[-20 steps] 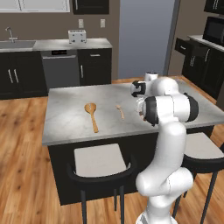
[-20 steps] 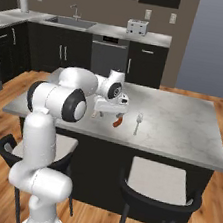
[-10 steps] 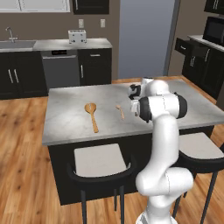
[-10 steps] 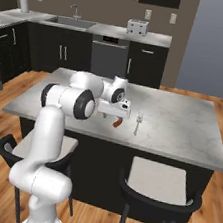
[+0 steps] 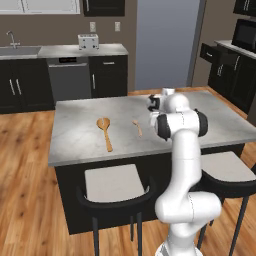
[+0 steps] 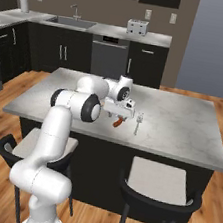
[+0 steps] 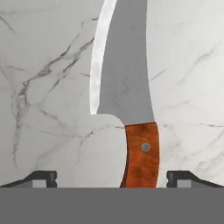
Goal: Pick up the metallic utensils from the counter and place them in the open drawer. Make sure not to pick up any wooden utensils.
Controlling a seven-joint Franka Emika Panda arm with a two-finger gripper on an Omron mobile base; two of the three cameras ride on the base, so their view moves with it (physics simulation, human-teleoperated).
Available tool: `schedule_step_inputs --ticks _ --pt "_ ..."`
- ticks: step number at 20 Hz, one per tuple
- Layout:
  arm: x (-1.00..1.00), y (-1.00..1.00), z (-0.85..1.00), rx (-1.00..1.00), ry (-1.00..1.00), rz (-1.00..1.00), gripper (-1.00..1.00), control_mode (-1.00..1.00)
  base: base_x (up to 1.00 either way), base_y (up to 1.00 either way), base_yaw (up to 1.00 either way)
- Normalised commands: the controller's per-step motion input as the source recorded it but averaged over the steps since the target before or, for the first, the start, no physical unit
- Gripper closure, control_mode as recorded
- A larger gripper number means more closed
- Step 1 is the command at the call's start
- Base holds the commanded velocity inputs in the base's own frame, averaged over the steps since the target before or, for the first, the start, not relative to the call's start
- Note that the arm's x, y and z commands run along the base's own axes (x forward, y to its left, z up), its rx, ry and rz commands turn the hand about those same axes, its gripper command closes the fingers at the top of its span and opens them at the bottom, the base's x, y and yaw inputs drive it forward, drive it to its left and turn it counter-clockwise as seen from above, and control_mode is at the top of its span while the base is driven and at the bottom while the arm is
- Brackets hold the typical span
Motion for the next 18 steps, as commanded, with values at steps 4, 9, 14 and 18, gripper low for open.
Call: schedule_step_inputs --ticks 4,9,14,18 --pt "-0.10 -0.24 -0.12 0.00 0.02 0.00 -1.00 -1.00 0.00 0.00 0.00" --pt "-0.56 -0.02 -0.01 0.00 0.00 0.00 -1.00 -1.00 0.00 0.00 0.00" --pt "-0.94 0.03 -0.16 0.00 -0.03 0.00 -1.00 -1.00 0.00 0.00 0.00" --pt "-0.69 0.21 -0.28 0.00 -0.09 0.00 -1.00 -1.00 0.00 0.00 0.00"
